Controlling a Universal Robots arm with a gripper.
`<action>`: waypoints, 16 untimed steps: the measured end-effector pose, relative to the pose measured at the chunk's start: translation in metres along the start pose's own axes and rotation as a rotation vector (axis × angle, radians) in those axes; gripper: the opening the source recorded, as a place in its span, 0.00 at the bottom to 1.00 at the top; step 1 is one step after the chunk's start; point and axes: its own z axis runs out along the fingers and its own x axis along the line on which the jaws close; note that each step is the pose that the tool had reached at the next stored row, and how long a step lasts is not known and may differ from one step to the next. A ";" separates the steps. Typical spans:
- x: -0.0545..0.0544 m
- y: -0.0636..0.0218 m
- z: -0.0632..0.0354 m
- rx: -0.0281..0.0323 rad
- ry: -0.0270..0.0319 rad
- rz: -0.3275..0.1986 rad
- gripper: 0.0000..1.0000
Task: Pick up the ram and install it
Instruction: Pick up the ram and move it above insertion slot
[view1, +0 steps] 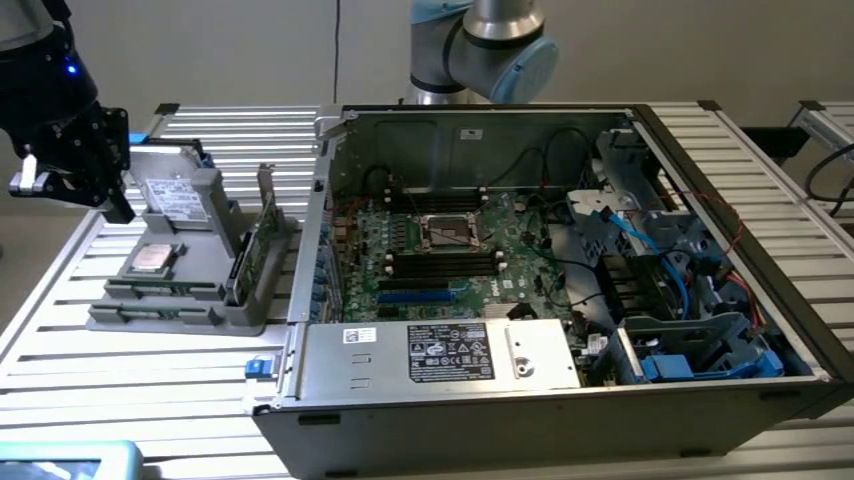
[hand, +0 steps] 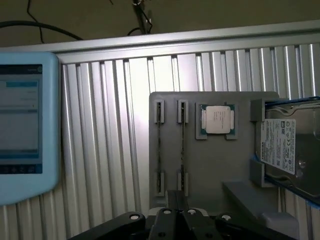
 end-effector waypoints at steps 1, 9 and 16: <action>0.000 0.0000 0.0000 -0.0001 0.0001 0.000 0.11; 0.000 0.0003 0.0028 0.0000 0.0000 0.001 0.36; 0.000 0.0022 0.0152 -0.0017 0.0005 0.050 0.36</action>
